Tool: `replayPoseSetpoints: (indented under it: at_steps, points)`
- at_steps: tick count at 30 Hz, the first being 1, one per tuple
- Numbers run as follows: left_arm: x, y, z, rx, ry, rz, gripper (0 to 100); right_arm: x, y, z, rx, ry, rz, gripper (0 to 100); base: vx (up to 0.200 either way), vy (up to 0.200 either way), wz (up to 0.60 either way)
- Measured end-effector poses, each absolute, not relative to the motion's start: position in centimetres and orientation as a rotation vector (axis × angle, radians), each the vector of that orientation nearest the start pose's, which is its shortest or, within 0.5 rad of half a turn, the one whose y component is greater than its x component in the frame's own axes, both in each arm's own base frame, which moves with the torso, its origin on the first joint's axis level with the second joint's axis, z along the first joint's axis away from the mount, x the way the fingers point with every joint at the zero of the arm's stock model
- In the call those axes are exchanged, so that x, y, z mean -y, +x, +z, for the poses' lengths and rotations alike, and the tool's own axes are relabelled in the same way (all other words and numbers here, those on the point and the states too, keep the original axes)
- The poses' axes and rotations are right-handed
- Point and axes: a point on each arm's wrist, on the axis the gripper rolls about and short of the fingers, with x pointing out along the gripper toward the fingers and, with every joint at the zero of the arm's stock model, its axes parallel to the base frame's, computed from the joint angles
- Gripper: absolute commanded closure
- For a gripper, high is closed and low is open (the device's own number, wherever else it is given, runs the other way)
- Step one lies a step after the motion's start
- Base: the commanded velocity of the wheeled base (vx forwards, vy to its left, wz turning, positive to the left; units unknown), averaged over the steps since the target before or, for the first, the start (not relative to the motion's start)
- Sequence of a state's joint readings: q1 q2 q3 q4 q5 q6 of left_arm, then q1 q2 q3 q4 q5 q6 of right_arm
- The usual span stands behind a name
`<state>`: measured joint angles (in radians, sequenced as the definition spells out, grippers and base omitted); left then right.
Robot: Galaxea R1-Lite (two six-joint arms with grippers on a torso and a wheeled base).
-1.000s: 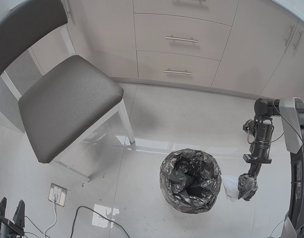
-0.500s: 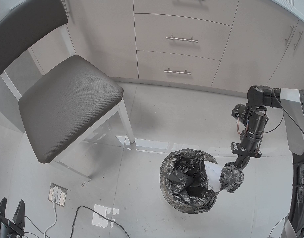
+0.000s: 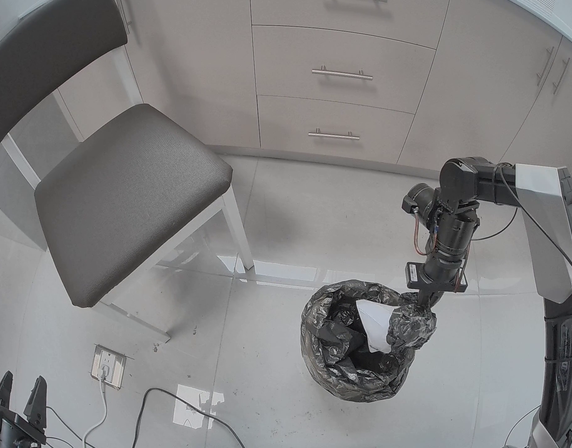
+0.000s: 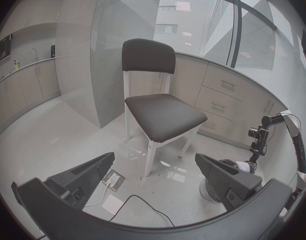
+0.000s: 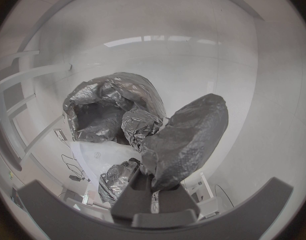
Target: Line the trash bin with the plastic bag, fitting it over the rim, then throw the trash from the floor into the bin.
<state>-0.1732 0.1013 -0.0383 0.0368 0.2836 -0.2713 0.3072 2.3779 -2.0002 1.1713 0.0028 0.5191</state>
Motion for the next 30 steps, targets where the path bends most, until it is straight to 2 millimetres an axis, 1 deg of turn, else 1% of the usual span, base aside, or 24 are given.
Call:
replayPoseSetpoints:
  at_steps: [8,17,23,30]
  points:
    - [-0.9,-1.7,8.4,-0.082,-0.248,0.123,0,-15.2,39.1,11.3,-1.433,0.128,-0.089,100,0.000,0.000,0.00]
    - [-0.9,-1.7,8.4,-0.082,-0.248,0.123,0,-17.8,38.3,11.6,-1.401,0.094,-0.028,100,0.000,0.000,0.00]
    - [-0.9,-1.7,8.4,-0.082,-0.248,0.123,0,-18.8,38.0,11.6,-1.387,0.077,-0.003,100,0.000,0.000,0.00]
    - [-0.9,-1.7,8.4,-0.082,-0.248,0.123,0,-19.1,37.8,11.6,-1.373,0.051,-0.009,100,0.000,0.000,0.00]
